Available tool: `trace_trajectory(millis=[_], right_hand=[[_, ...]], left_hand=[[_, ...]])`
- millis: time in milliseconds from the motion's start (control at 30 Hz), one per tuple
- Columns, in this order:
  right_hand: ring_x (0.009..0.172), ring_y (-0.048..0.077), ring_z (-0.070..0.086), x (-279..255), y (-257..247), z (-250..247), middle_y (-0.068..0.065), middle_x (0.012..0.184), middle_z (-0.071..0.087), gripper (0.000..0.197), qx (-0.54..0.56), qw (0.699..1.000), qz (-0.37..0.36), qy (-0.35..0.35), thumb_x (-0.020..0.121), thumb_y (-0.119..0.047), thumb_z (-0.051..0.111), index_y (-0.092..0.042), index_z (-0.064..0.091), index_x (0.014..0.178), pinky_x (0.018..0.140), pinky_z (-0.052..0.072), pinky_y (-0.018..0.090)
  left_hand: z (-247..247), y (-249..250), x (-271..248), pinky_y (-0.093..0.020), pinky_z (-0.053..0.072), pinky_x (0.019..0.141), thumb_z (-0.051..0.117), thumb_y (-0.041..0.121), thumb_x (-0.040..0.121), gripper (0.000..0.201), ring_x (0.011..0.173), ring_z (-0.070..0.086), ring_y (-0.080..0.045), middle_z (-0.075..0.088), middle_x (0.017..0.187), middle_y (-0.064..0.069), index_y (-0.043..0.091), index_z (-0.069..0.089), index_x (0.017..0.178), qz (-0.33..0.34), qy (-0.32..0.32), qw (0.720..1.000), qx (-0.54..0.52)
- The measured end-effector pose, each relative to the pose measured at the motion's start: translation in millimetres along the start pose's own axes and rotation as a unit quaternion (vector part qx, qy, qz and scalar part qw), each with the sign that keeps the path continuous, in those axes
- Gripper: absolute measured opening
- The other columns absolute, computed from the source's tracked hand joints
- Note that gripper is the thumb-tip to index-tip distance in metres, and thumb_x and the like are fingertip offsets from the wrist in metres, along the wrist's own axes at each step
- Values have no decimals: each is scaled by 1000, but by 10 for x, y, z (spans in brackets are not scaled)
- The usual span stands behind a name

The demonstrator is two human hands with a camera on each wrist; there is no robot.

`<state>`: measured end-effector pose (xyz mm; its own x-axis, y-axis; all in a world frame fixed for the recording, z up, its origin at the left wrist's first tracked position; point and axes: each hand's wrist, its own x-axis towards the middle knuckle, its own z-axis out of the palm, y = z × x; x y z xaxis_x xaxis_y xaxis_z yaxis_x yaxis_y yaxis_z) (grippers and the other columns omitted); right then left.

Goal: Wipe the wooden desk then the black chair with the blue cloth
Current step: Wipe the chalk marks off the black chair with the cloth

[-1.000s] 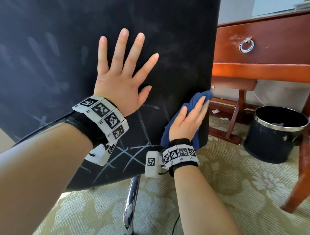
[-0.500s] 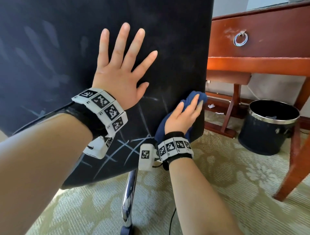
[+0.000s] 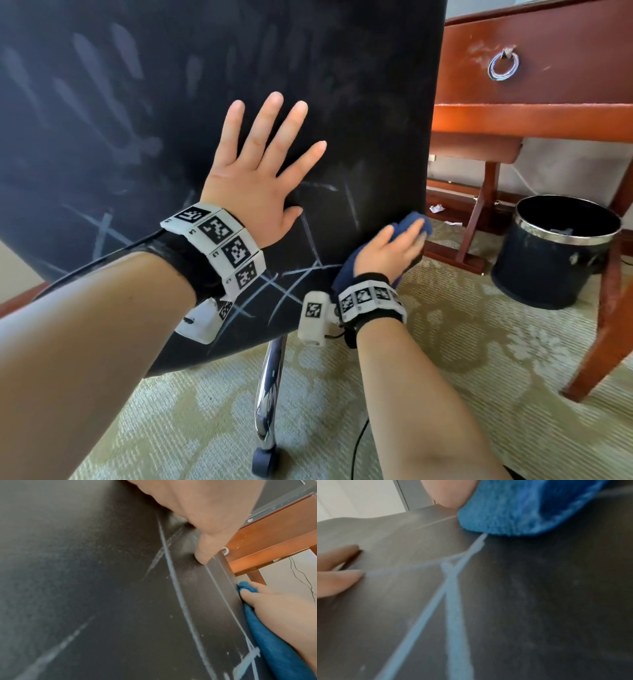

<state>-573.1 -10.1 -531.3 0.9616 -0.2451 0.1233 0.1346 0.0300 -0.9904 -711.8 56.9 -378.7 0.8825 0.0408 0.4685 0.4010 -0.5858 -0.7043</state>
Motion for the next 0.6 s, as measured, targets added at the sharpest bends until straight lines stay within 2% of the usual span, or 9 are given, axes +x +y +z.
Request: trace_trajectory(millis=[67,167,200,233,300,367,433,500,600], right_hand=[[139,34,24,-83,-93,58,20,151,22,53,-5,996,-88,-6,96,-24,38,-7,27,146,110,24,36],[141,27,21,-79,33,43,16,153,20,51,9,993,-112,-22,99,-17,38,-7,24,147,109,15,20],[141,26,20,-81,132,11,15,153,19,51,7,995,-100,-26,99,-16,37,-8,23,147,109,13,18],[141,26,19,-99,235,-26,15,154,19,51,2,997,-76,-24,100,-17,37,-9,22,147,110,13,21],[141,27,19,-151,333,-75,14,154,17,51,-2,1000,9,-12,100,-19,35,-11,20,148,113,16,31],[142,27,17,-190,288,-81,14,155,17,51,-7,997,76,-2,100,-20,35,-12,19,148,112,16,32],[142,28,15,-219,124,-53,14,155,16,51,-2,996,84,-5,100,-18,36,-12,21,148,112,14,32],[143,27,12,-301,-119,13,14,155,15,50,25,999,30,-21,99,-19,35,-13,22,148,113,13,33],[143,27,10,-476,-409,126,15,155,15,54,54,991,-113,-46,96,-22,32,-9,23,147,114,10,31]], left_hand=[[1,5,9,-52,-30,100,35,60,87,80,137,-25,-35,-25,152,-11,30,-5,150,-4,3,1000,-1],[-10,2,7,-51,-29,101,36,60,86,80,138,-22,-35,-22,154,-11,29,-2,150,1,5,1000,-9],[-21,6,8,-51,-29,102,36,60,86,80,138,-21,-35,-21,154,-11,29,-1,150,6,4,1000,-12],[-30,9,9,-51,-29,102,36,60,86,80,138,-21,-35,-21,154,-11,29,0,150,9,1,1000,-15],[-25,17,17,-51,-29,101,34,61,87,80,138,-23,-35,-23,153,-12,29,-4,150,4,-7,1000,-7],[-16,20,20,-52,-31,100,30,62,88,80,136,-27,-36,-29,151,-12,29,-10,149,-2,-11,1000,9],[-15,24,19,-53,-31,99,27,63,88,80,135,-29,-36,-31,150,-12,29,-13,148,-2,-9,1000,12],[-14,28,16,-53,-32,98,27,63,87,79,135,-30,-36,-31,150,-12,29,-12,148,-2,-9,1000,6],[-25,24,18,-52,-31,99,30,62,87,80,136,-28,-35,-29,151,-12,29,-9,149,-4,-9,1000,-3]])
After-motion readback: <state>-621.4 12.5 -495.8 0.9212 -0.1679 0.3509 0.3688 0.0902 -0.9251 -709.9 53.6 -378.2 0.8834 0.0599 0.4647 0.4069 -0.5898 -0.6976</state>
